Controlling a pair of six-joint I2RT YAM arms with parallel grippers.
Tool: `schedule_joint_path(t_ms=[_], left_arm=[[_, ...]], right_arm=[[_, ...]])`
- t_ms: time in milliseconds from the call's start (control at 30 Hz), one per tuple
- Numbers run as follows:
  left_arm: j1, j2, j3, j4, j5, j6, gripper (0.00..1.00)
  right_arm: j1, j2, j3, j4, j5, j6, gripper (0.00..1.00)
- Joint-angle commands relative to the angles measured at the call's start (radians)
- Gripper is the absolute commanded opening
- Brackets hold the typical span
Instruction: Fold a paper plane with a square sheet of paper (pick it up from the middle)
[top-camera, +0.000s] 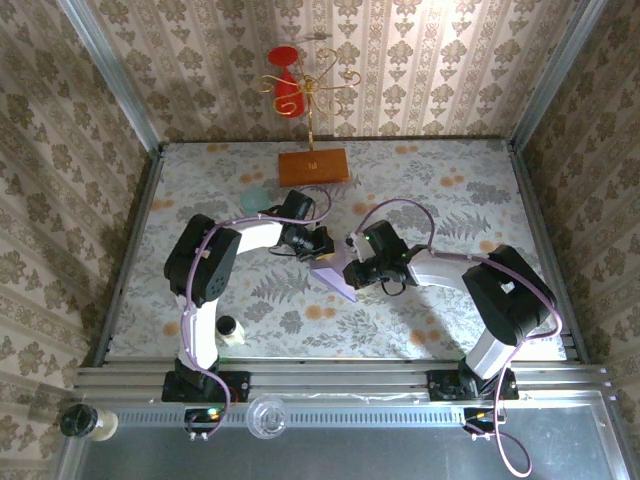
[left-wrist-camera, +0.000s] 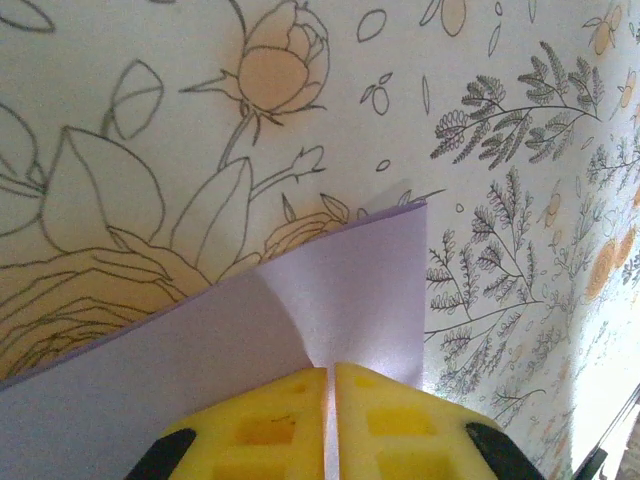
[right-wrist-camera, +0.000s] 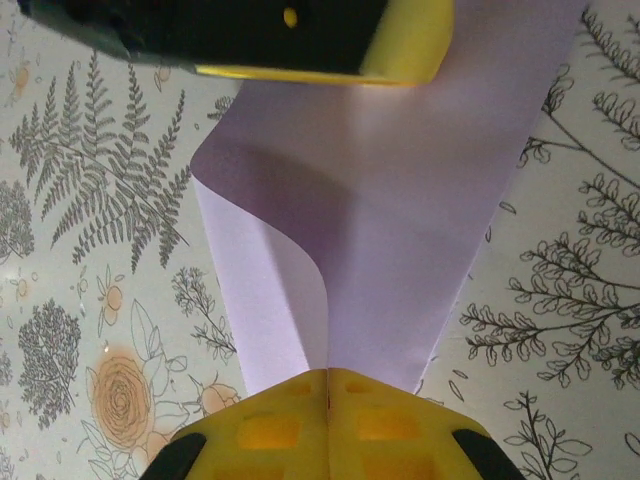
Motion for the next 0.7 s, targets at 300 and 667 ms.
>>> schedule_joint_path(t_ms=[300,667], left_arm=[[-0.01,0.033,0.012,-0.05,0.004,0.031,0.12],[-0.004,-0.037,0.017,-0.027,-0.012,0.008,0.13]], right_arm=[[-0.002,0.06,0.053,-0.049,-0.019,0.015,0.08],[-0.004,0.058,0.053,-0.089,-0.089,0.028,0.08]])
